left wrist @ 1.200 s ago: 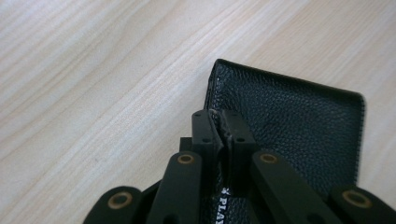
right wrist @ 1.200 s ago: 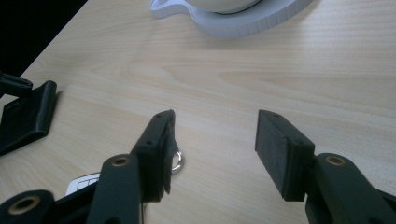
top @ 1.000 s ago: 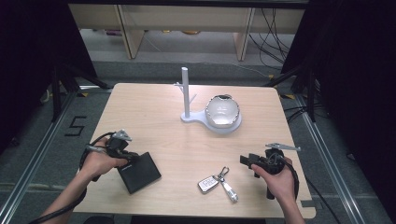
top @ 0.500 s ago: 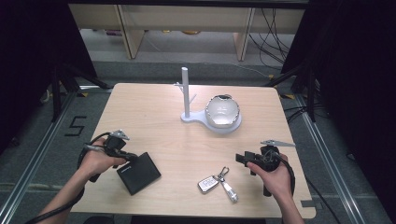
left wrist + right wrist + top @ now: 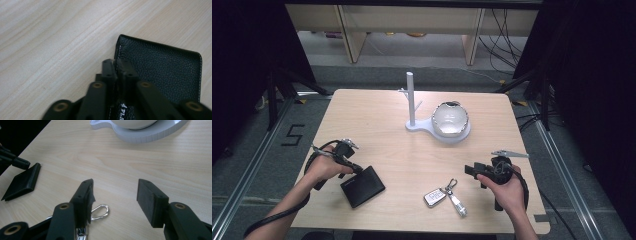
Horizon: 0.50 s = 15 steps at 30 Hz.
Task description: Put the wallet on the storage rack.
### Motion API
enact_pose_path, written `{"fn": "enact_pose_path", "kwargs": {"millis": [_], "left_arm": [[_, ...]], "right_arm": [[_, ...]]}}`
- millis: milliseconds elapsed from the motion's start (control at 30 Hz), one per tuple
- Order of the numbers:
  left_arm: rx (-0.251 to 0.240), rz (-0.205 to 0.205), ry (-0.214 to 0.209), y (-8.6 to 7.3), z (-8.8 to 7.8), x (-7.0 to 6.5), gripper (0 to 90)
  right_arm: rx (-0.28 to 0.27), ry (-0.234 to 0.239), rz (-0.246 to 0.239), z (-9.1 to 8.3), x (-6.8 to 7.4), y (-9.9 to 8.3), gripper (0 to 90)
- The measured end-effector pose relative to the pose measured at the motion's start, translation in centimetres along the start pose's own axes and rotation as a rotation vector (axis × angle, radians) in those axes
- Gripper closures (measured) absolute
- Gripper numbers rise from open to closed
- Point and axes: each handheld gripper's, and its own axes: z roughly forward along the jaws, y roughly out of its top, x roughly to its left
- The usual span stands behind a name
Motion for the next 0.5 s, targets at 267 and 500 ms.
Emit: {"fn": "enact_pose_path", "kwargs": {"millis": [267, 500], "left_arm": [[0.023, -0.030, -0.033, 1.0, 1.4, -1.4, 39.8], [0.040, -0.095, -0.063, 1.2, 1.9, -1.0, 38.9]], "right_arm": [[-0.005, 0.007, -0.031, -0.1, -0.4, -0.2, 47.8], [0.001, -0.002, -0.031, -0.4, -0.6, -0.3, 47.5]]}}
